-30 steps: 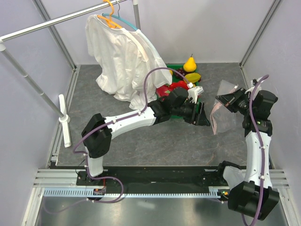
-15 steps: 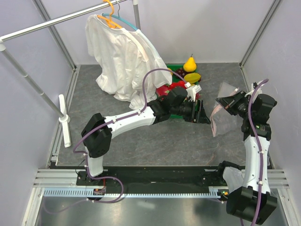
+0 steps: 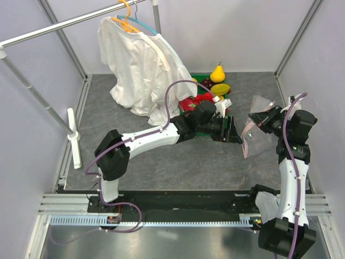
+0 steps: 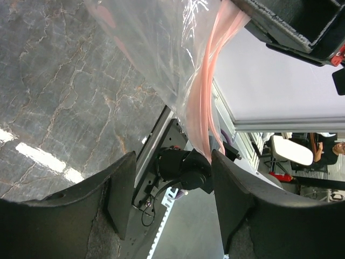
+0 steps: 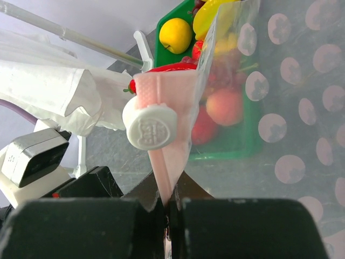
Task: Place the food in the zip-top bag and seal the zipper
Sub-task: Pick up the zipper food storage bag at the center of the board.
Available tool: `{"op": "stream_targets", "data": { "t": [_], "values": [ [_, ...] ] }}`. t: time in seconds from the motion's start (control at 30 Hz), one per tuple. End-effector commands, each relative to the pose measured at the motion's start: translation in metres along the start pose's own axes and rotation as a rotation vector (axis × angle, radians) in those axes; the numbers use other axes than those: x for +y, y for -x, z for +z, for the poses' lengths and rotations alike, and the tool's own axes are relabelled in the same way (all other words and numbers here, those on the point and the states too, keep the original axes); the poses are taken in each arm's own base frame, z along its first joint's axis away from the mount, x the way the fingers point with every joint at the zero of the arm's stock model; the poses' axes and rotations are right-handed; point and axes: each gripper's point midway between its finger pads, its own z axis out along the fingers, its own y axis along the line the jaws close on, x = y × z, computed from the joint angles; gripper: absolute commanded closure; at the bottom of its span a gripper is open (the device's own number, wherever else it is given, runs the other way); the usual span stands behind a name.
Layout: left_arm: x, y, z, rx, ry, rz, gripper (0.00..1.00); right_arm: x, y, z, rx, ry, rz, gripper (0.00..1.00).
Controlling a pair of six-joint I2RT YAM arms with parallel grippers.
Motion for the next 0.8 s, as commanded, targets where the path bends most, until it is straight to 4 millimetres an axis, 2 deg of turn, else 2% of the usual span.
{"op": "stream_targets", "data": {
  "t": [0.0,0.17,0.53,0.67,0.77],
  "values": [
    [-0.013,-0.001,0.006,-0.012,-0.038,0.003,0.36,-0.002,0.004,0.0,-0.031,-0.004,-0.071,1.0],
    [-0.015,-0.004,0.009,-0.008,-0.035,0.004,0.36,-0.004,0.0,0.0,-0.024,0.005,-0.072,1.0],
    [0.026,-0.006,0.015,-0.006,0.089,-0.049,0.37,0.006,-0.003,-0.001,0.001,0.048,-0.064,1.0],
    [0.027,0.001,0.014,-0.021,0.09,-0.046,0.38,0.013,-0.007,-0.003,0.025,0.082,-0.058,1.0],
    [0.022,0.013,0.014,-0.048,0.089,-0.011,0.38,0.009,-0.015,-0.004,0.053,0.075,-0.048,1.0]
  ]
}}
